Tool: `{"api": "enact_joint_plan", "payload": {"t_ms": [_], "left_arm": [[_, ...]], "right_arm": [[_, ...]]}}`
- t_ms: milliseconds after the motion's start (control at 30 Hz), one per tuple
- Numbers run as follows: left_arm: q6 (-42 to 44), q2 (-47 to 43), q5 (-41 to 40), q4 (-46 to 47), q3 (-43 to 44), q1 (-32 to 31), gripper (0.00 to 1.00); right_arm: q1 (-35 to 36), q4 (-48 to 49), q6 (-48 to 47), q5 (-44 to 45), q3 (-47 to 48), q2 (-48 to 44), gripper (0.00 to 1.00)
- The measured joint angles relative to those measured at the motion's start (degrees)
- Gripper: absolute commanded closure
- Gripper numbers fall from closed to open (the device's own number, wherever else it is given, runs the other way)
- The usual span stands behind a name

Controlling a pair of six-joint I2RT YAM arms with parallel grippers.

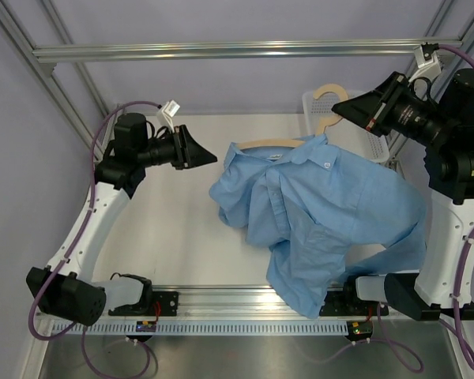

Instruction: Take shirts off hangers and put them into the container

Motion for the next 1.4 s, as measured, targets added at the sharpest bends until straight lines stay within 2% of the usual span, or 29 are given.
{"api": "enact_joint_plan", "payload": {"t_ms": [100,267,533,667,867,1033,1200,1300,1400], "left_arm": [[-0.3,3.1,1.2,1.5,5.2,-0.7,0.56],[-2.3,4.9,6.5,7.0,6.9,-2.8,0.55],[-2.7,4.0,12.5,12.2,5.3,-3.3,0.54],[1.4,2.9,11.4,7.0,5.6,-3.4,0.54],[9.3,2.7,5.3,-4.0,10.0,-3.3,0.53],[16.1,3.1,-2.5,-13.1,17.7,-3.3,0.51],[20.3,2.8,-9.6,-17.3,21.3,-3.1,0.47],[20.8,2.8,-7.5,-17.1,20.0,-2.4,0.43],[19.0,2.5,0.3,-12.3,15.3,-1.4,0.42]], "right_arm": [[0.0,0.3,0.4,-4.2,0.3,0.3,1.0],[0.0,0.3,1.1,-7.9,0.3,0.3,1.0],[0.0,-2.0,1.4,-5.3,7.3,2.8,1.0],[0.0,-3.6,1.2,-1.4,11.2,4.7,1.0],[0.0,-4.3,1.2,0.6,11.9,6.6,1.0],[0.0,-4.4,0.7,1.5,11.9,7.0,1.0],[0.0,-5.0,-0.1,2.6,11.9,7.1,1.0],[0.0,-5.1,-0.3,2.6,12.4,7.8,1.0],[0.0,-5.0,-0.2,2.4,12.6,8.3,1.0]]}}
